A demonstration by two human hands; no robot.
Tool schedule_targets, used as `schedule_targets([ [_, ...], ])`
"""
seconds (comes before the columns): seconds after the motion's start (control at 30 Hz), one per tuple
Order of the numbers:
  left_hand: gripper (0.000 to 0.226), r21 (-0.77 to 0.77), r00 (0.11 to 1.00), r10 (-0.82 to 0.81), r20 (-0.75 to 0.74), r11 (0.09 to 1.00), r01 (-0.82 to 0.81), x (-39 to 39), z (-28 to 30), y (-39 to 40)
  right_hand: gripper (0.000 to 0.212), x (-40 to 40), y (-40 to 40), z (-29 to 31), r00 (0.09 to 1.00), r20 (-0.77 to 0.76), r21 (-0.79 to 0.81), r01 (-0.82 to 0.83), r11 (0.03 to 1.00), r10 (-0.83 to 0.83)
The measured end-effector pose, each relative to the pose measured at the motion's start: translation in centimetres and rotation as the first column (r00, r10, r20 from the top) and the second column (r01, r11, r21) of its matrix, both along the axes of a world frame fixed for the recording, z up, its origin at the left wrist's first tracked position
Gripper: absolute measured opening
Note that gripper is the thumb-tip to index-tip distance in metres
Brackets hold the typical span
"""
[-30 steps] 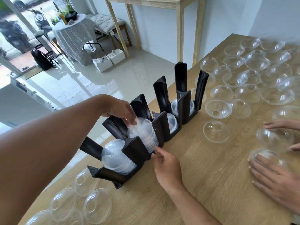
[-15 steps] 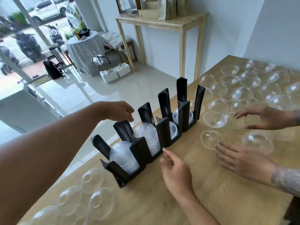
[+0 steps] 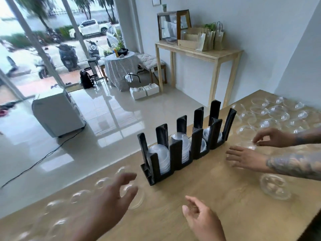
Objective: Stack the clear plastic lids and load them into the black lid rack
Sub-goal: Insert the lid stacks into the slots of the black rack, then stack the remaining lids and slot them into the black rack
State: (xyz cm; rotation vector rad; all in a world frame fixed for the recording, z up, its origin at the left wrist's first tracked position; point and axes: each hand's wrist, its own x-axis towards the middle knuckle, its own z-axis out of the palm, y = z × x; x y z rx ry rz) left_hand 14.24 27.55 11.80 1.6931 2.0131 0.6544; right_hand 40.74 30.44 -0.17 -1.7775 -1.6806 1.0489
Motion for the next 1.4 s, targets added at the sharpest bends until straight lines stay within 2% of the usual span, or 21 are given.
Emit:
schedule_targets([
  [0.07, 0.031, -0.06, 0.998, 0.058, 0.014, 0.997, -0.057, -0.3, -3.6, -3.7, 0.037, -1.9, -1.2, -0.1, 0.978, 0.144, -0.033, -0.15, 0.988, 0.154],
  [0.17, 0.04, -0.208, 0.987, 0.146, 0.074, 0.97, -0.128, -1.3, -8.8, -8.3, 0.046, -5.3, -2.7, -0.3, 0.912, 0.251, -0.066, -0.317, 0.946, 0.323],
  [0.3, 0.058, -0.317, 0.979, 0.202, 0.019, 0.93, -0.186, -3.5, -12.9, -13.1, 0.054, -9.6, -4.6, -1.1, 0.828, 0.333, -0.101, -0.445, 0.89, 0.452],
  [0.37, 0.061, -0.358, 0.98, 0.193, -0.038, 0.913, -0.194, -5.0, -13.7, -15.0, 0.056, -11.4, -5.5, -1.4, 0.781, 0.378, -0.115, -0.493, 0.862, 0.497],
  [0.6, 0.053, -0.414, 0.98, 0.093, -0.178, 0.896, -0.161, -9.4, -13.5, -18.1, 0.059, -15.7, -6.3, -1.4, 0.639, 0.522, -0.133, -0.594, 0.793, 0.565],
  [0.93, 0.054, -0.385, 0.948, -0.013, -0.318, 0.915, -0.117, -11.1, -10.3, -15.2, 0.061, -17.9, -1.6, 1.7, 0.513, 0.685, -0.112, -0.628, 0.77, 0.518],
  [1.17, 0.055, -0.368, 0.949, 0.009, -0.315, 0.921, -0.13, -9.0, -10.5, -13.7, 0.07, -19.0, 2.7, 2.8, 0.52, 0.675, -0.089, -0.647, 0.757, 0.524],
  [1.4, 0.057, -0.359, 0.941, 0.072, -0.332, 0.913, -0.196, -7.2, -11.6, -12.9, 0.09, -20.5, 5.9, 0.3, 0.46, 0.613, -0.138, -0.738, 0.66, 0.643],
])
